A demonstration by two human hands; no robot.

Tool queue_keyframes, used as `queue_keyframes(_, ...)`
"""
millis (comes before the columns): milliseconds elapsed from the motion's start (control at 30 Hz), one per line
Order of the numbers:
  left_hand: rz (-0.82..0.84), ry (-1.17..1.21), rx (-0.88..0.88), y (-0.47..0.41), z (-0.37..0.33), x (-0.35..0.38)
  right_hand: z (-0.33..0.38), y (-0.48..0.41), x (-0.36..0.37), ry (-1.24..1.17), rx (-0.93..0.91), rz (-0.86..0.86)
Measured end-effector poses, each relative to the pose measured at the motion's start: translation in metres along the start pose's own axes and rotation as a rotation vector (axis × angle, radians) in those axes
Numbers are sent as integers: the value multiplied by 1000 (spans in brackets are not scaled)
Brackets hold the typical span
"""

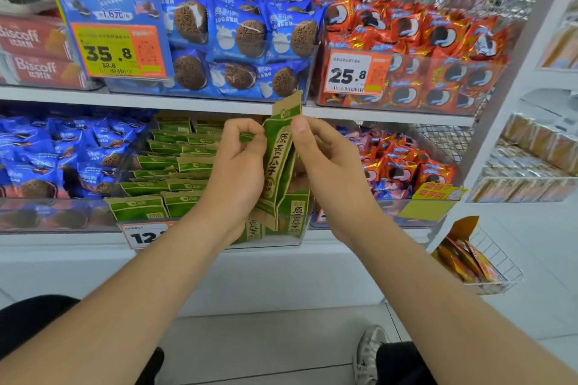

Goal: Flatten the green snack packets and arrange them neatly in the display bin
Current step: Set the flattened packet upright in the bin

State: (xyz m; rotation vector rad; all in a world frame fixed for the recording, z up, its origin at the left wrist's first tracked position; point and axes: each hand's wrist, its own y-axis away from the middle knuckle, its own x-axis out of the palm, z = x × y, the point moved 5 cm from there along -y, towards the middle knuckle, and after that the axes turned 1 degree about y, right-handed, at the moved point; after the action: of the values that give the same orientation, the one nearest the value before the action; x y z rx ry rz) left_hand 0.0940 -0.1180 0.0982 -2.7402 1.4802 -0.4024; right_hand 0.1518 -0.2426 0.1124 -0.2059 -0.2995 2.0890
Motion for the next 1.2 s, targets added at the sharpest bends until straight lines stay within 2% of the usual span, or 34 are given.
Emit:
queue_keyframes(100,50,-12,-26,3,3,7,-15,6,2,-189,168,35)
queue_keyframes(200,120,-76,-25,10,5,14,-17,10,0,-227,201,-10)
queue_keyframes(400,188,-159,-15,25,6,12,-9,10,-11,136,68,-160)
queue_keyframes(567,223,-265,33,29,7,9,-11,16,-7,258,80,-141)
queue_keyframes(767,312,-254,-21,26,9,2,-17,25,-5,-22,156,-94)
queue_keyframes(833,312,-268,-28,24,8,1,-15,27,-6,-28,121,-112)
queue_keyframes(1000,248,-211,1,21,8,3,-11,23,-13,135,-7,-156)
queue_keyframes(1200,55,-59,12,12,8,1,-28,25,-8,87,213,-30)
